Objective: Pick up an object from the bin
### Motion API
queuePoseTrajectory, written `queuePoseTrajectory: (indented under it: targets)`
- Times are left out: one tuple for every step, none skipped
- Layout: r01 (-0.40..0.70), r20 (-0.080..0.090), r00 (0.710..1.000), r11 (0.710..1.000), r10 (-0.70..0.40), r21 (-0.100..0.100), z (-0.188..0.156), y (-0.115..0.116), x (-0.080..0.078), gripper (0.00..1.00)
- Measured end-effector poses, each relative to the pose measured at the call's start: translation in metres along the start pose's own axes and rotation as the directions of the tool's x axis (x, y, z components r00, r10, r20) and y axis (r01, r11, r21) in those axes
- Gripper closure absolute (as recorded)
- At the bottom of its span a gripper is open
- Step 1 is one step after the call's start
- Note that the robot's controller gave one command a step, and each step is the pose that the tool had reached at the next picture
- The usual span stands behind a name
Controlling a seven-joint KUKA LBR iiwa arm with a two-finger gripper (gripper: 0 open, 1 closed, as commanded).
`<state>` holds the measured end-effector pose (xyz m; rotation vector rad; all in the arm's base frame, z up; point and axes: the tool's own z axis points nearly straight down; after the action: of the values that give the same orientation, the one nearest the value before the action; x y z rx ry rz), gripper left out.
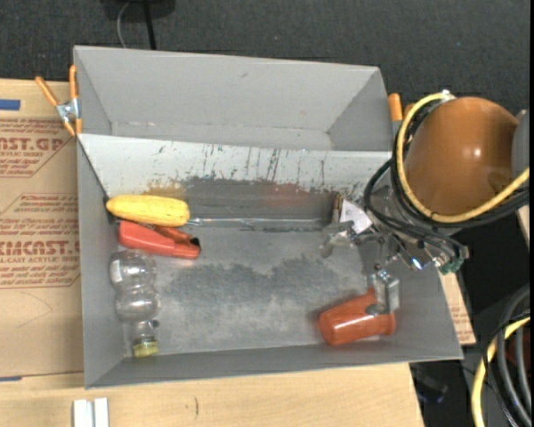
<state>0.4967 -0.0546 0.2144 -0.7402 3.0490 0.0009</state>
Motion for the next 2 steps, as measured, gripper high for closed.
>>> queuePoseTrajectory:
  targets:
    - [0.129,0.006,0.992,0.992,-0.130,0.004,0.039,-0.017,0.021,0.00]
    - [0.071,0.002,0.997,0.997,-0.071,0.000,0.074,-0.022,0.018,0.00]
